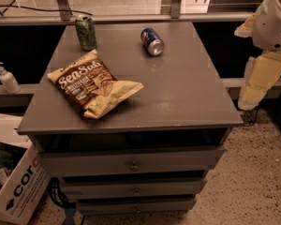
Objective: Place pepsi can upright
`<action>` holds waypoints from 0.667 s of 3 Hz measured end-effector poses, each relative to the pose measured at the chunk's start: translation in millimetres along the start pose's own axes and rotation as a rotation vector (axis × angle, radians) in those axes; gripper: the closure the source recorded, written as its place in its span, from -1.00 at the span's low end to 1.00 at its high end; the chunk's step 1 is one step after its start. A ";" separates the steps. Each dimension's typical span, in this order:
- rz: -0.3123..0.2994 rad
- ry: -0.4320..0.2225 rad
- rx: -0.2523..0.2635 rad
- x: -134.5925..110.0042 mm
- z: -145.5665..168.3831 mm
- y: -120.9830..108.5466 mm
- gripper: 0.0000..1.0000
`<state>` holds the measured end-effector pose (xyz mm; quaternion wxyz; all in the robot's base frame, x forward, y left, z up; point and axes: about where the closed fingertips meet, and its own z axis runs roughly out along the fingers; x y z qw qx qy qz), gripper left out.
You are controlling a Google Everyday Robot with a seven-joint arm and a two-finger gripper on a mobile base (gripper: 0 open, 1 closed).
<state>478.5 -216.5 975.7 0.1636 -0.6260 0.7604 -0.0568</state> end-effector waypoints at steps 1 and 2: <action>-0.107 0.013 0.023 -15.3 22.3 -35.6 -1.00; -0.229 0.041 0.044 -25.6 48.0 -66.4 -1.00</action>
Offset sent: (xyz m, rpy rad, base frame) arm 0.1276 0.0231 -0.0375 -0.2055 -0.0898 0.3230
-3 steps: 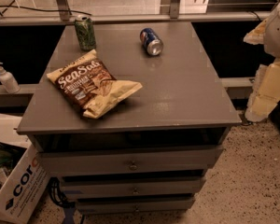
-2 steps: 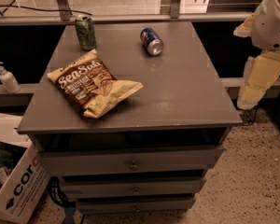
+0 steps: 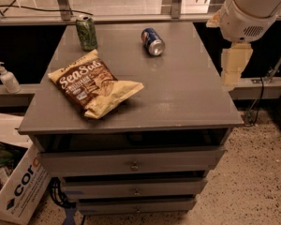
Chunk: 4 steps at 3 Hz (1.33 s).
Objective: Place pepsi can upright
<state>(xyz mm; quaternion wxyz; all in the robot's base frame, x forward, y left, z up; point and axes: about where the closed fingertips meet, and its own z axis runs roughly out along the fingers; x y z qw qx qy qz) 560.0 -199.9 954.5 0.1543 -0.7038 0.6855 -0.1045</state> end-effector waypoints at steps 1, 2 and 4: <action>-0.133 0.038 0.019 -6.0 20.6 -28.1 -1.00; -0.331 0.094 0.035 -21.3 39.8 -53.0 -1.00; -0.391 0.115 0.042 -23.2 45.1 -61.9 -1.00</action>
Offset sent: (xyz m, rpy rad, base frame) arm 0.0958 0.0444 -0.0230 -0.3255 -0.0925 0.4259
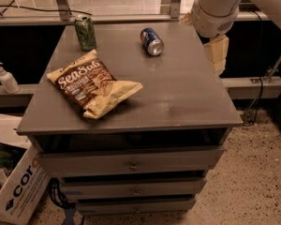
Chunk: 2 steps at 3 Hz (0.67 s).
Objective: Place pepsi can upright
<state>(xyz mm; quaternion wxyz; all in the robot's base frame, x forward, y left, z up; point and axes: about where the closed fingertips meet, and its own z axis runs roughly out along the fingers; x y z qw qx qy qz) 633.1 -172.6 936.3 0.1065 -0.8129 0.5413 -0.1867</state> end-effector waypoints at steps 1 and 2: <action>-0.112 0.018 -0.010 -1.6 17.9 -26.3 -1.00; -0.204 0.013 -0.038 -4.7 37.9 -53.6 -1.00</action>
Offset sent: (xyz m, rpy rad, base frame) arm 0.0974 0.0382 -0.0187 -0.1615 0.0723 0.2649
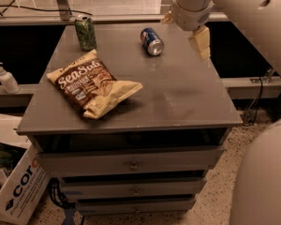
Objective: Place pepsi can upright
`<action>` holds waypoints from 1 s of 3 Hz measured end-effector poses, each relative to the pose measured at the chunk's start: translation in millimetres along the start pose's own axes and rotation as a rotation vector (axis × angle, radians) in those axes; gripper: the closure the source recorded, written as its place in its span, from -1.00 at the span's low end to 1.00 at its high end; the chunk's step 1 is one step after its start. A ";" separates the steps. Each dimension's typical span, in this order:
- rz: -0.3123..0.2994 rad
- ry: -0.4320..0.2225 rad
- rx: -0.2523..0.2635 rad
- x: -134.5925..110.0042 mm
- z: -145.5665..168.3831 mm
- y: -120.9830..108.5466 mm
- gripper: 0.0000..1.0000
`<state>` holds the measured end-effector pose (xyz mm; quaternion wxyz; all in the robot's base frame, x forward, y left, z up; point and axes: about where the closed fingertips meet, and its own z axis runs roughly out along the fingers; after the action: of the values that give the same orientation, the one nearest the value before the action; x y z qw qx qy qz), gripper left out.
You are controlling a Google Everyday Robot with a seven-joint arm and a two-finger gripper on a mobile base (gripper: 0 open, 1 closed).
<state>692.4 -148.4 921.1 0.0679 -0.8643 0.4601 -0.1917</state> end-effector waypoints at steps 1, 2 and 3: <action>-0.136 -0.022 -0.021 -5.3 17.4 -20.1 -1.00; -0.289 -0.059 -0.021 -10.7 30.2 -36.8 -1.00; -0.443 -0.101 0.013 -15.6 37.1 -46.4 -1.00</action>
Offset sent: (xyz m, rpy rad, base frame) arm 0.0524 0.0369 -0.0193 -0.1235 0.1130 0.4717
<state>734.8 -111.4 896.5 0.0524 -0.9522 0.2538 -0.1615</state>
